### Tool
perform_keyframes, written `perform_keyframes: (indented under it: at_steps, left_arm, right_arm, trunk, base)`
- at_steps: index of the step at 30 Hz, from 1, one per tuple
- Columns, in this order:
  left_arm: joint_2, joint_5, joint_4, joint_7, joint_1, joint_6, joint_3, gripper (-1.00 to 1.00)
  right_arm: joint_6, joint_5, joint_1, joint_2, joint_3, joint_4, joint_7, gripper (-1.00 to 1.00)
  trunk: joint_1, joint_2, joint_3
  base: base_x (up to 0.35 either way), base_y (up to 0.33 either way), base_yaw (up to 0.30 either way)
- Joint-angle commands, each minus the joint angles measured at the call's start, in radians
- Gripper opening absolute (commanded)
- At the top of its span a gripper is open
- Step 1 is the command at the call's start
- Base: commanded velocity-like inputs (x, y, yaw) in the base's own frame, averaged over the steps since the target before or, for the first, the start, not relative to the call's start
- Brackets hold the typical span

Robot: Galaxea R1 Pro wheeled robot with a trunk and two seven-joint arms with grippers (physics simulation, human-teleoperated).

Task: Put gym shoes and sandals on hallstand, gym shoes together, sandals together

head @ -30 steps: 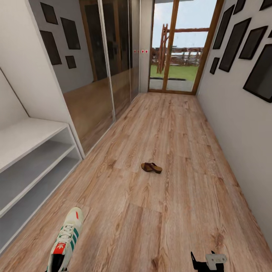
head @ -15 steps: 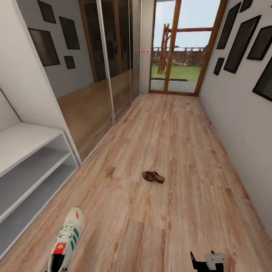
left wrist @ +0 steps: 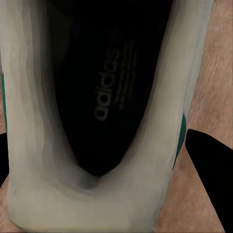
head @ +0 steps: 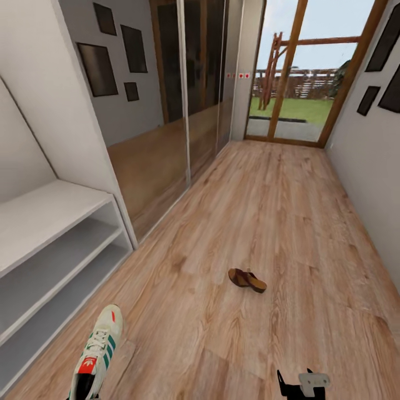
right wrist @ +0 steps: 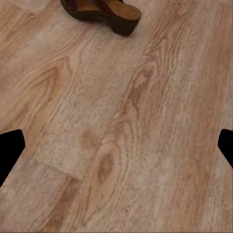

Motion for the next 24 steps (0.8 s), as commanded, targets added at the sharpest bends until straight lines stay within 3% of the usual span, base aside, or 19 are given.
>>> perform_keyframes:
  at_steps: [1, 16, 24]
  left_arm:
    - [0.0, -0.004, 0.001, 0.002, -0.001, -0.003, 0.002, -1.0]
    - [0.0, -0.003, 0.001, 0.002, -0.001, -0.003, 0.005, -1.0]
    - [0.0, -0.003, 0.001, 0.002, -0.001, -0.003, 0.007, -1.0]
  right_arm:
    - [-0.002, 0.011, 0.0, 0.0, -0.007, 0.001, -0.004, 1.0]
    - [-0.003, 0.011, 0.0, 0.0, -0.006, -0.001, -0.003, 1.0]
    - [-0.003, 0.011, 0.0, 0.001, -0.006, -0.001, -0.003, 1.0]
  trunk:
    - [0.0, 0.0, -0.001]
    - [0.0, 0.0, -0.001]
    - [0.0, 0.0, -0.001]
  base:
    - [0.338, 0.0, 0.139]
    - [0.322, -0.037, 0.022]
    - [0.051, -0.248, 0.0]
